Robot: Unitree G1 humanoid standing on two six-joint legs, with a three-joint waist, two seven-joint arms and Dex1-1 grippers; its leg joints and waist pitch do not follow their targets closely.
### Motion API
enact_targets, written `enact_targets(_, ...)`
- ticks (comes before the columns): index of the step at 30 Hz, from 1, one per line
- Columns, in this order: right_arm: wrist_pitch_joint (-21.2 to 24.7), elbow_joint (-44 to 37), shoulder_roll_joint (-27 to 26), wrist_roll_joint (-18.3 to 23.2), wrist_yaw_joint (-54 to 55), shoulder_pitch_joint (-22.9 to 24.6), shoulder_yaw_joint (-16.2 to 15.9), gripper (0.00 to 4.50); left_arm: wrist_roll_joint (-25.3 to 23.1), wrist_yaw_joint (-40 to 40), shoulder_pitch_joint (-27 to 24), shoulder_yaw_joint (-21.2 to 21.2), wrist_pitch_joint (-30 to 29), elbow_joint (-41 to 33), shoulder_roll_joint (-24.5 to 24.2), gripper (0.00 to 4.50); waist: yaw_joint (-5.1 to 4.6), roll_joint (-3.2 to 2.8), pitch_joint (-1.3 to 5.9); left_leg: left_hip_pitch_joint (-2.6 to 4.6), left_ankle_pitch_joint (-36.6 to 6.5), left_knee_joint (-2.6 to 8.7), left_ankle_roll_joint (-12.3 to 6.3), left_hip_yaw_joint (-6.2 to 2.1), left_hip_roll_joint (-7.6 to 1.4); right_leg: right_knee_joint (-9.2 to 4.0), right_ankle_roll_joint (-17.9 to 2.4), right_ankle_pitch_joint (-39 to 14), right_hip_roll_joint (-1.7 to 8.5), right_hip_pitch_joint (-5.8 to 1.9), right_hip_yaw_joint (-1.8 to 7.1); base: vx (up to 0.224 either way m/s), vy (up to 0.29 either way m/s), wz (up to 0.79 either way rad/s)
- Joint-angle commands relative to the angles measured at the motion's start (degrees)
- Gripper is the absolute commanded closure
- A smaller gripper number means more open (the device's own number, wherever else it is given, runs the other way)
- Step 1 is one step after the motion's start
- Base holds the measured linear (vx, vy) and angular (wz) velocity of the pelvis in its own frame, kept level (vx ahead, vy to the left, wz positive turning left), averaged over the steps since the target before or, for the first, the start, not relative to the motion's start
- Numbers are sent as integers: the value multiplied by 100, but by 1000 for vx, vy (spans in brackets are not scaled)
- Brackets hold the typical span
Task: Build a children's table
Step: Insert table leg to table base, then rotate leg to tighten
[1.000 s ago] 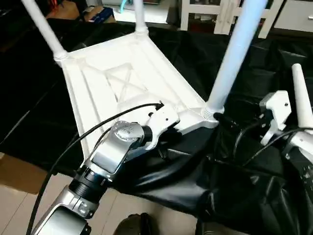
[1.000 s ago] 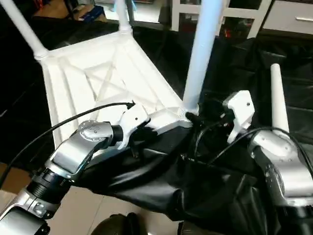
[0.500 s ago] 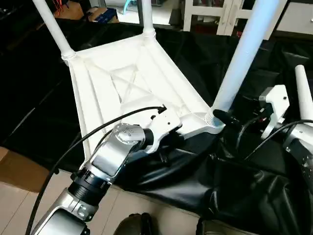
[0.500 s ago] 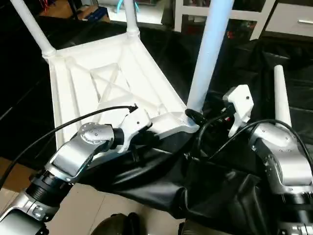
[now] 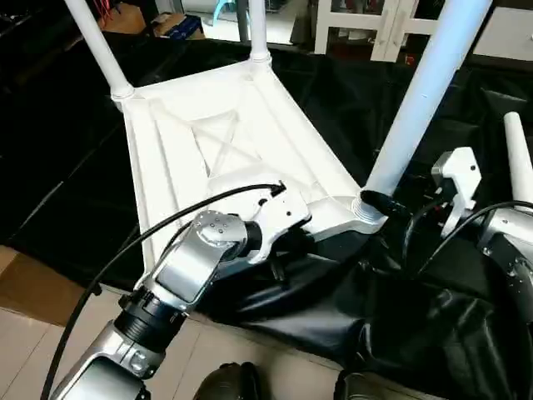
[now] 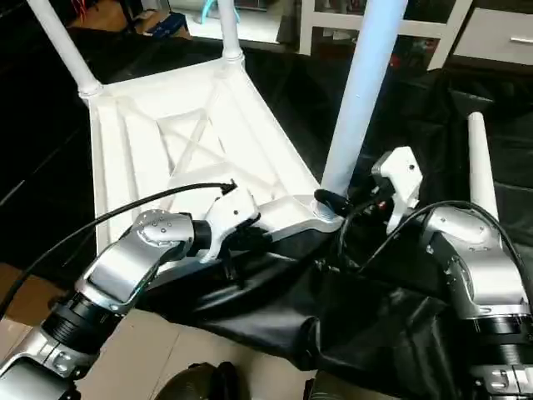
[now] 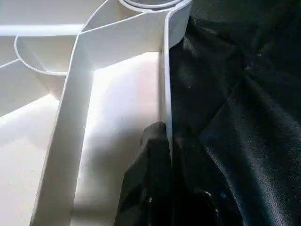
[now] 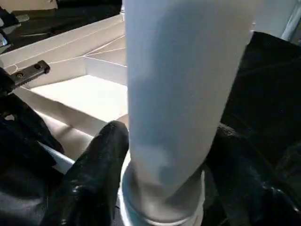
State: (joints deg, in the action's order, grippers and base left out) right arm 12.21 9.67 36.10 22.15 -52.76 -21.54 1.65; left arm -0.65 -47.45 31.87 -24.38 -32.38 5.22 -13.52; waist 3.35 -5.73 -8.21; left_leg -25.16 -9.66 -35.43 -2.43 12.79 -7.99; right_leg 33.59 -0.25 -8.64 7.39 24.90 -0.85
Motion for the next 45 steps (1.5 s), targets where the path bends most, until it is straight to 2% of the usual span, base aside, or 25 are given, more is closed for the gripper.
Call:
enact_targets(1,-87,7,67,-36,-131,-54,-73,213,155,-171,12,-68,180,-366,11,450,-32,254,579,283,-380,394,-1128,-259,-419,-252,-1452,-735,110,-272,27,0,0,0)
enact_targets(4,-113,79,76,-70,-235,-84,-79,250,153,-212,8,-80,184,-380,-11,450,-30,249,586,286,-400,391,-1112,-257,-416,-251,-1461,-710,113,-273,30,0,0,0)
enact_targets(11,-115,169,94,-100,-447,-114,-102,261,163,-277,-14,-118,182,-430,-71,450,-33,265,572,269,-523,391,-1084,-258,-413,-256,-1457,-849,123,-271,34,0,0,0)
enact_targets(17,-37,242,10,-119,-284,-72,-34,262,169,-216,-24,-107,97,-435,-50,450,-47,273,541,277,-727,428,-943,-266,-421,-282,-1386,-1080,118,-254,41,0,0,0)
enact_targets(20,99,523,-369,-437,758,-13,117,262,97,328,12,78,-194,-284,249,450,-89,269,524,270,-757,449,-848,-263,-416,-288,-1380,-1056,97,-227,42,0,0,0)
enact_targets(23,319,639,-680,-535,1449,56,224,262,108,666,45,217,-412,-213,509,450,-155,293,514,259,-980,479,-695,-277,-404,-317,-1329,-1219,103,-246,35,0,0,0)
enact_targets(24,360,683,-790,-571,1684,70,269,262,113,788,64,270,-474,-192,602,450,-190,291,497,244,-1109,495,-655,-279,-400,-334,-1284,-1323,105,-252,31,0,0,0)
enact_targets(25,424,848,-1117,-686,2367,66,371,262,136,1106,154,432,-691,-95,872,450,-210,294,482,248,-1226,499,-612,-272,-392,-365,-1227,-1473,109,-235,37,0,0,0)
enact_targets(27,441,1053,-1370,-826,2971,9,432,263,149,1386,260,586,-845,31,1099,450,-234,261,462,247,-1432,524,-470,-292,-377,-399,-1118,-1828,107,-225,21,0,0,0)
enact_targets(29,443,1174,-1463,-928,3267,-41,442,263,155,1488,316,647,-912,93,1185,450,-295,269,452,257,-1655,545,-308,-300,-365,-429,-1029,-2026,80,-194,11,0,0,0)
enact_targets(30,440,1388,-1610,-1115,3782,-147,456,263,161,1666,414,745,-1005,193,1331,450,-321,265,454,261,-1773,567,-254,-315,-380,-436,-975,-2018,82,-210,6,0,0,0)
enact_targets(31,389,1672,-1825,-1373,4535,-310,492,263,156,1913,545,856,-1097,311,1540,450,-375,206,433,246,-1807,587,-169,-310,-370,-428,-977,-1935,54,-173,0,0,0,0)
enact_targets(32,264,1842,-1949,-1505,4894,-420,480,263,152,2079,619,923,-1105,373,1683,450,-398,203,436,233,-1872,599,-109,-330,-359,-430,-956,-1953,50,-185,-19,0,0,0)
enact_targets(33,160,1997,-2070,-1622,5250,-521,473,263,172,2187,680,975,-1137,405,1813,450,-432,233,439,223,-2065,619,-16,-349,-354,-442,-890,-2010,50,-207,-41,0,0,0)
enact_targets(35,-68,2238,-2243,-1767,5708,-686,445,264,209,2285,752,1013,-1215,413,2002,450,-487,220,423,258,-2390,623,76,-344,-347,-482,-803,-2132,57,-154,-36,0,0,0)
enact_targets(37,-220,2413,-2389,-1863,5993,-847,424,264,228,2325,800,1018,-1250,419,2119,450,-523,255,430,231,-2432,637,25,-359,-342,-489,-711,-1984,52,-185,-48,0,0,0)
enact_targets(40,-317,2488,-2486,-1916,6031,-1047,370,264,234,2321,816,1025,-1262,404,2119,450,-531,248,431,263,-2408,622,-73,-332,-335,-504,-718,-1835,50,-156,-33,0,0,0)
enact_targets(45,-444,2430,-2492,-1872,5590,-1199,211,264,233,2346,795,1102,-1247,436,1963,450,-530,248,442,244,-1999,608,-342,-302,-347,-474,-887,-1383,59,-190,-20,0,0,0)
